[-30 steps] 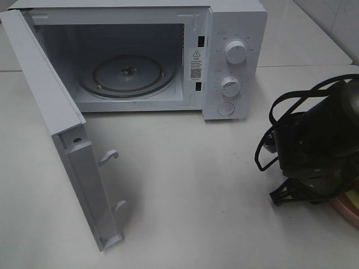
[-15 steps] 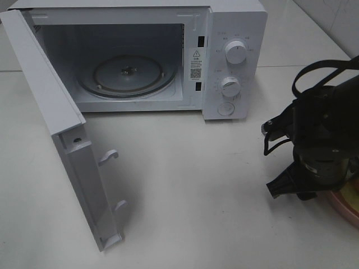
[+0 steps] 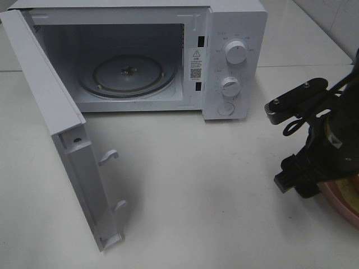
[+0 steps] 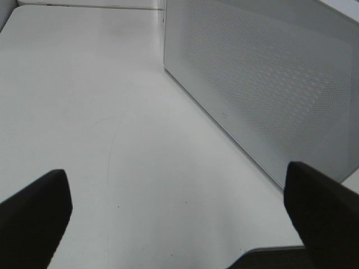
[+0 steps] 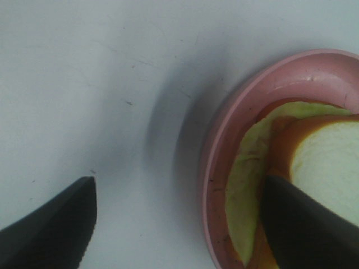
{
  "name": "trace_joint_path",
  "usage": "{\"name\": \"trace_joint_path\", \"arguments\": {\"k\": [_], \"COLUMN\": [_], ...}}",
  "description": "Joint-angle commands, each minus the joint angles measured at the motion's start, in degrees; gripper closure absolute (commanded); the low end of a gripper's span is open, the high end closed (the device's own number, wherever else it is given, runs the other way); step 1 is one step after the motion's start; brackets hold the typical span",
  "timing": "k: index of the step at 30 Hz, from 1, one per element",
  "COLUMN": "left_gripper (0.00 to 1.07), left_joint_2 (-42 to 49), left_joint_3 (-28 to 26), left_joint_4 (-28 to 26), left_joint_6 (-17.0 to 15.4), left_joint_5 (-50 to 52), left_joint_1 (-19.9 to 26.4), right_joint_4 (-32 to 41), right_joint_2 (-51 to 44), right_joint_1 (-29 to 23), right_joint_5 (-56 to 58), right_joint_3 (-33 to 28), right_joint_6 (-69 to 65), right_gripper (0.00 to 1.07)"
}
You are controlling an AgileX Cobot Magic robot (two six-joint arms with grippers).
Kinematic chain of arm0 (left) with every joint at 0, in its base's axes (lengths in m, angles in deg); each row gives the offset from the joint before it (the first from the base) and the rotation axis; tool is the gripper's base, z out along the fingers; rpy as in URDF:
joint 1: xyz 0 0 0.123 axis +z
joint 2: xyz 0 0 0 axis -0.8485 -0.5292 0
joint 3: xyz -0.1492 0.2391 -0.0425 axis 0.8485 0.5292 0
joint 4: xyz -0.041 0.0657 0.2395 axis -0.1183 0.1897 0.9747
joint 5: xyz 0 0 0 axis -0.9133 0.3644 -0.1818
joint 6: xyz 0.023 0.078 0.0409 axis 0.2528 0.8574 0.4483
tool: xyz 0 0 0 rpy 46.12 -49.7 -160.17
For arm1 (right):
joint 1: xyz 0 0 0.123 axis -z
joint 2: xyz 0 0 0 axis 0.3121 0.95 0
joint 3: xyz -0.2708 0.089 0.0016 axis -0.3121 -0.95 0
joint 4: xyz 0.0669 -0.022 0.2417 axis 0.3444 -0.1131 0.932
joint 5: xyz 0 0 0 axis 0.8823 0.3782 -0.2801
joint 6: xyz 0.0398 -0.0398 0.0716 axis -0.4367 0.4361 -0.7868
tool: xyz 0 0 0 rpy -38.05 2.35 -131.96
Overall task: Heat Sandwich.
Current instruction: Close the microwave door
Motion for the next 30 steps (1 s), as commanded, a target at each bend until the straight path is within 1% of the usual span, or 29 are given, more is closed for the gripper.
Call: {"name": "trace_joint_path", "arguments": {"k": [1,2,3,5,6,8,10,11,13,14,16,20,21,23,26,28,30], "left_gripper": [0.1,0.1,0.1,0.1,0.1,0.1,0.1,0.1,0.1,0.1,0.1,0.1,0.1,0.1,0.1,0.1,0.1], "left_joint_2": [0.3,0.3,0.3,0.3,0.3,0.3,0.3,0.3,0.3,0.3,0.3,0.3,0.3,0.3,0.3,0.3,0.3], "left_joint_3": [0.2,0.2,0.2,0.2,0.2,0.2,0.2,0.2,0.2,0.2,0.2,0.2,0.2,0.2,0.2,0.2,0.2], "left_joint_4": [-0.5,-0.5,-0.5,-0.5,-0.5,-0.5,-0.5,-0.5,-0.5,-0.5,-0.5,-0.5,-0.5,-0.5,-0.5,-0.5,-0.5], "left_joint_6": [0.1,0.1,0.1,0.1,0.1,0.1,0.1,0.1,0.1,0.1,0.1,0.1,0.1,0.1,0.1,0.1,0.1], "left_joint_5": [0.7,0.7,0.7,0.7,0.7,0.7,0.7,0.7,0.7,0.7,0.7,0.7,0.7,0.7,0.7,0.7,0.7], "left_joint_1": [0.1,0.1,0.1,0.1,0.1,0.1,0.1,0.1,0.1,0.1,0.1,0.1,0.1,0.1,0.1,0.1,0.1], "right_joint_4": [5.6,8.8,8.8,12.1,15.1,16.4,19.1,19.1,20.2,21.1,21.5,22.6,22.6,22.6,22.6,22.6,22.6], "right_joint_2": [-5.0,-8.3,-8.3,-11.8,-15.1,-16.6,-22.0,-22.0,-25.1,-28.5,-29.8,-36.8,-36.8,-40.2,-42.2,-45.3,-46.1], "right_joint_1": [0.2,0.2,0.2,0.2,0.2,0.2,0.2,0.2,0.2,0.2,0.2,0.2,0.2,0.2,0.2,0.2,0.2], "right_joint_5": [0.5,0.5,0.5,0.5,1.0,1.4,2.9,2.9,4.1,5.6,6.2,9.2,9.2,10.9,12.3,14.2,14.9], "right_joint_3": [0.3,0.3,0.3,0.3,0.3,0.3,0.3,0.3,0.3,0.3,0.3,0.3,0.3,0.3,0.3,0.3,0.3], "right_joint_6": [8.6,12.2,12.2,16.6,20.4,22.1,25.0,25.0,25.9,27.0,27.3,30.5,30.5,31.5,31.8,31.8,31.8], "right_gripper": [0.28,0.29,0.29,0.29,0.29,0.3,0.31,0.31,0.31,0.31,0.31,0.31,0.31,0.31,0.31,0.31,0.31]}}
